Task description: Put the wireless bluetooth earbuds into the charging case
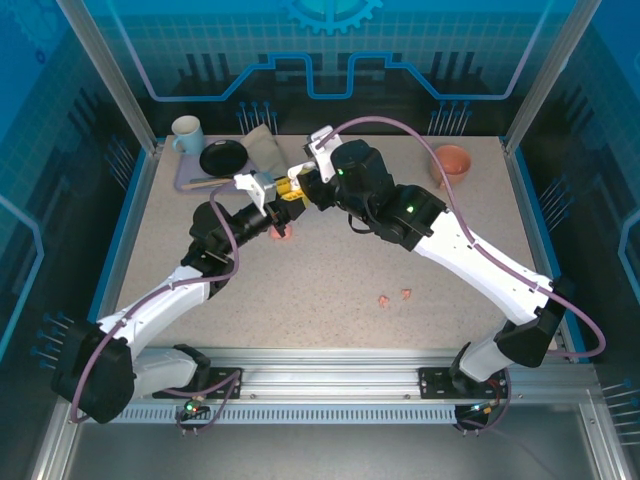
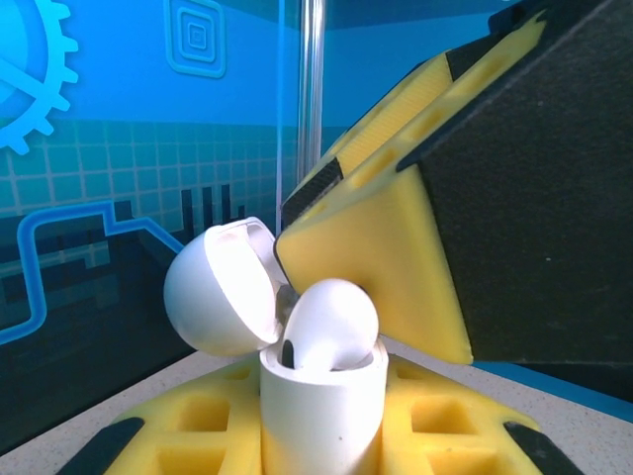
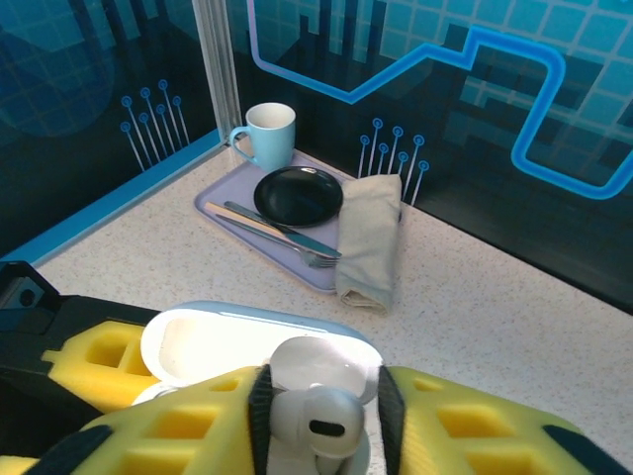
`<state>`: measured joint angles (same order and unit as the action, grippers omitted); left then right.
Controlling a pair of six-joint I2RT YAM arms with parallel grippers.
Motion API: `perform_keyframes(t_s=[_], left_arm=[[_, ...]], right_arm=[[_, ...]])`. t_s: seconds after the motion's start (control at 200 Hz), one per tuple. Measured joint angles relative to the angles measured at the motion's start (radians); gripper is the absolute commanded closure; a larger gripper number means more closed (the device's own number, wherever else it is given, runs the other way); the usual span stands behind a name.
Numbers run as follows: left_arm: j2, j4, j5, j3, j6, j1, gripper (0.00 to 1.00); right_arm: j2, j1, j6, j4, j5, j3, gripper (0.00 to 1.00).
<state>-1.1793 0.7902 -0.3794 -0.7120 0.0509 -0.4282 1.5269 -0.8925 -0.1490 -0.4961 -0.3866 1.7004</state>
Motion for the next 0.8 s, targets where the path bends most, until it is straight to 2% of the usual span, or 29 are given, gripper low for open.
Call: perform_keyframes(t_s=[0.42, 0.8], left_arm=[[0.000, 0.001, 0.008, 0.000, 0.000, 0.000, 1.00], [0.000, 0.002, 0.023, 0.000, 0.000, 0.000, 1.00]], right_arm=[[0.006, 0.001, -0.009, -0.019, -0.008, 0.023, 0.53], [0.010, 0.023, -0.094, -0.039, 0.066, 0.051, 0.51]])
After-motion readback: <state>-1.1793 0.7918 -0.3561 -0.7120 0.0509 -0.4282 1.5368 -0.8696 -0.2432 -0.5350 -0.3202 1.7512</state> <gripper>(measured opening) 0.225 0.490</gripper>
